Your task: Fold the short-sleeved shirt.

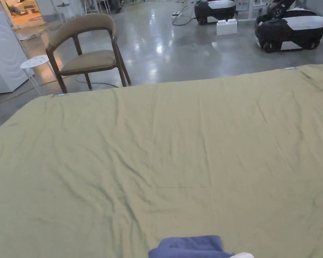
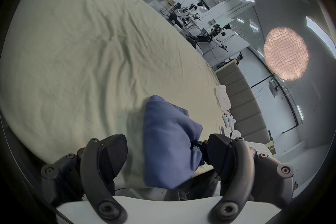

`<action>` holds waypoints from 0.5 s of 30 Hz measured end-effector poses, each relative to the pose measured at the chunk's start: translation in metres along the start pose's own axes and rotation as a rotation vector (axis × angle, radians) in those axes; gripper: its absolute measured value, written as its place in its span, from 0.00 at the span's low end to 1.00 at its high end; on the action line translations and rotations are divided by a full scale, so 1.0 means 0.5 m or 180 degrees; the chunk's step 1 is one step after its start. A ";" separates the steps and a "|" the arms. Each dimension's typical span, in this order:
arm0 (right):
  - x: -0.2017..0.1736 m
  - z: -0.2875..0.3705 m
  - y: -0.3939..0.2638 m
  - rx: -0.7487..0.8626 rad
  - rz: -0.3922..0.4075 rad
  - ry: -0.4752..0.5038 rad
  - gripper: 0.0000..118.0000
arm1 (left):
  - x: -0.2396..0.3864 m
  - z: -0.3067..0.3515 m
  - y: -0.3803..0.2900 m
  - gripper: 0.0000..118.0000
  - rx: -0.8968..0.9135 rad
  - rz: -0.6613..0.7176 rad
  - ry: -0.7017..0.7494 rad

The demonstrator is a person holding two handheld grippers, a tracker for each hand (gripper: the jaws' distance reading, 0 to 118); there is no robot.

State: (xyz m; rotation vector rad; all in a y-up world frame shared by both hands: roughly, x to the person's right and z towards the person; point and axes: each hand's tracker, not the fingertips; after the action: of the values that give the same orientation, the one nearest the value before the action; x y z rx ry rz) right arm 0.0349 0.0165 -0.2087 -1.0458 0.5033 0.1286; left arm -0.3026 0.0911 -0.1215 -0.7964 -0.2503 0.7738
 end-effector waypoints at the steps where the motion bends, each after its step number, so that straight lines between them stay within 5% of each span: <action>1: 0.005 0.012 0.003 0.0130 -0.0144 0.0042 0.00 | 0.001 -0.015 0.005 0.79 -0.0014 0.0011 0.0011; 3: 0.010 0.028 0.013 -0.0002 -0.0388 0.0080 0.00 | -0.010 -0.043 0.014 0.79 -0.0076 0.0071 -0.0007; 7: 0.004 0.023 0.004 0.0045 -0.0241 0.0046 0.00 | -0.034 -0.134 0.023 0.79 -0.0373 0.0234 -0.0099; 9: 0.007 0.024 -0.003 0.0105 -0.0300 0.0057 0.00 | -0.046 -0.172 0.017 0.62 -0.0466 0.0333 -0.0076; 10: 0.008 0.025 -0.005 0.0124 -0.0321 0.0060 0.00 | -0.048 -0.182 0.014 0.42 -0.0476 0.0362 -0.0032; 11: 0.008 0.026 -0.007 0.0138 -0.0344 0.0067 0.00 | -0.046 -0.185 0.011 0.34 -0.0444 0.0407 -0.0049; 15: 0.015 0.026 -0.012 0.0175 -0.0464 0.0113 0.00 | -0.052 -0.176 0.002 0.31 -0.0375 0.0477 -0.0063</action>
State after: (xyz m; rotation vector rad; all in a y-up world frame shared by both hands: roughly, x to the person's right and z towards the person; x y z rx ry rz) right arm 0.0479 0.0234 -0.2024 -1.0288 0.4586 -0.0327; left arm -0.2796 0.0250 -0.1809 -0.9269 -0.2578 0.9146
